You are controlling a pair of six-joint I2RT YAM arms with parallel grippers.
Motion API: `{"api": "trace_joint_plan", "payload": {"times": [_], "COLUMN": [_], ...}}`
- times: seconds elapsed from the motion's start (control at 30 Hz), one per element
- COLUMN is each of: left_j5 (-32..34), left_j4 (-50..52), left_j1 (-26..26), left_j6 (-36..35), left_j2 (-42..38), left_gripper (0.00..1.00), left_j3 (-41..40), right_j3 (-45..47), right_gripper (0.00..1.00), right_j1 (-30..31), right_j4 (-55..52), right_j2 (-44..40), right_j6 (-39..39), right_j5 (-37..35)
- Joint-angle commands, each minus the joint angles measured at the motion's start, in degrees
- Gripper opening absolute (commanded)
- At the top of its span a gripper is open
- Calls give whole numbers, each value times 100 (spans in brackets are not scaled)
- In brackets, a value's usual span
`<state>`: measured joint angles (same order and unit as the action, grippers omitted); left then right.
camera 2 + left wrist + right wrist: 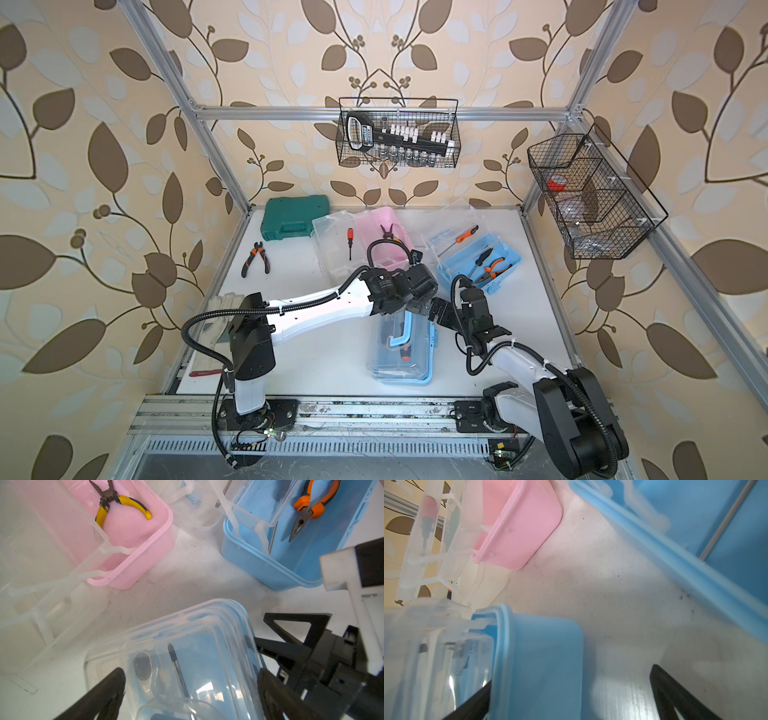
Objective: Close toolboxes
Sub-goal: Close the toolbox lid.
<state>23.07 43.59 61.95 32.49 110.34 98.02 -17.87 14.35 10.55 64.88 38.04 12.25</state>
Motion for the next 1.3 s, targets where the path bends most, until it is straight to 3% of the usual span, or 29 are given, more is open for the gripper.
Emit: {"api": "trace_joint_plan", "payload": {"times": [0.0, 0.3, 0.8, 1.27], "left_j5": [54, 274, 287, -410], "left_j4": [666, 898, 832, 298], "left_j1": [45, 38, 45, 45], "left_j6": [-109, -63, -146, -593], "left_j2": [233, 348, 315, 139], "left_gripper": [99, 99, 99, 99], "left_j3": [130, 175, 264, 543], "right_j3": [-32, 16, -256, -375], "right_gripper": [99, 99, 99, 99], "right_j1": [20, -113, -499, -453], "right_j4": [-122, -200, -1227, -1782], "right_j2": [-189, -462, -900, -646], "right_j6": [-52, -116, -420, -587], "right_j5": [-74, 117, -127, 69]}}
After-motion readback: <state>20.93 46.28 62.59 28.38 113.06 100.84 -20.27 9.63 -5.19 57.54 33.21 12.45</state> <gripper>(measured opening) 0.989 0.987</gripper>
